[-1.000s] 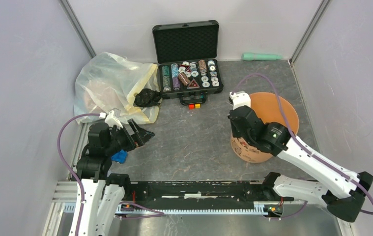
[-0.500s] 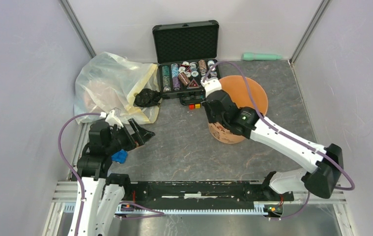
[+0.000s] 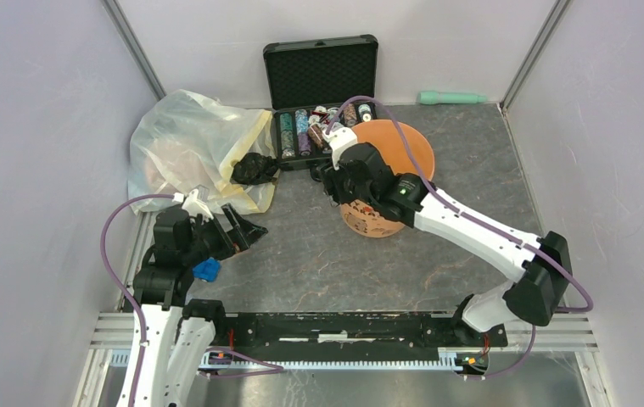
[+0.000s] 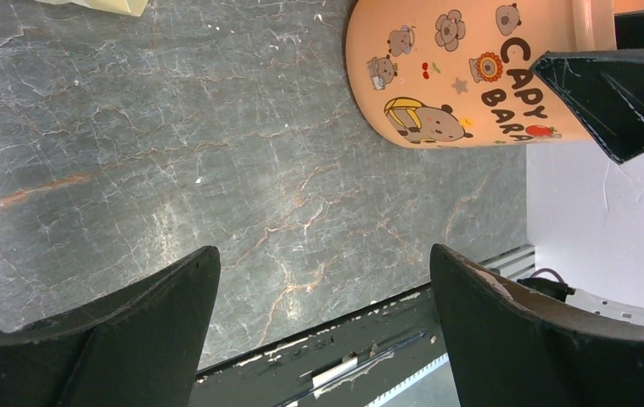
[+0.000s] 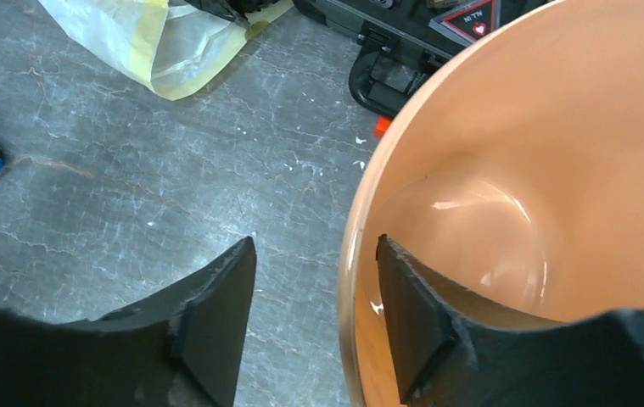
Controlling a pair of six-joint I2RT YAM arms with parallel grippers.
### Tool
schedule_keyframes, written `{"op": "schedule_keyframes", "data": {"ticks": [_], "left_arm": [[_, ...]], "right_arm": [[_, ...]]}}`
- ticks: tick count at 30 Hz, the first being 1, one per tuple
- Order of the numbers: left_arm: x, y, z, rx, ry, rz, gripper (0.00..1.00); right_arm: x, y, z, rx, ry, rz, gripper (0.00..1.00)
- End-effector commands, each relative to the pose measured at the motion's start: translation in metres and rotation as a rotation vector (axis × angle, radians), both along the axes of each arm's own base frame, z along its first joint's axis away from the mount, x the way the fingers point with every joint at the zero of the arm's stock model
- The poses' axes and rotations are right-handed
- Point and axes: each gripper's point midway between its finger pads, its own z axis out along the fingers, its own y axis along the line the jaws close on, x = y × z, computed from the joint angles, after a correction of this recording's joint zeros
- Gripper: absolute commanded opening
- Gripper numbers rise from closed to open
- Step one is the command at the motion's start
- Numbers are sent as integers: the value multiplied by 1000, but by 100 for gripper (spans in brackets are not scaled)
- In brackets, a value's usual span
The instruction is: Put the trash bags into the trash bin
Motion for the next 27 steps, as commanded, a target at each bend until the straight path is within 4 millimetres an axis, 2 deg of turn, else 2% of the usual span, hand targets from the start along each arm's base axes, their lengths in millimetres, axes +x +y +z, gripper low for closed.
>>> {"op": "schedule_keyframes", "data": {"ticks": [1, 9, 13, 15, 20, 27], "left_arm": [[8, 5, 5, 34, -58, 5, 100], [20, 28, 11, 103, -66, 149, 100], [25, 39, 10, 102, -66, 237, 100], [30, 32, 11, 69, -99, 215, 100], [41, 25, -4, -2, -85, 223, 100], [61, 24, -18, -49, -44, 264, 96]], "right_arm": [[-6, -10, 52, 49, -98, 20, 65], [-32, -53, 97, 118, -229, 12, 83], [-51, -78, 105, 179, -290, 6, 93], [-58, -95, 104, 187, -309, -21, 94], [-76, -136, 84, 184, -305, -115, 94], [-100, -155, 19, 218, -267, -106, 95]]}}
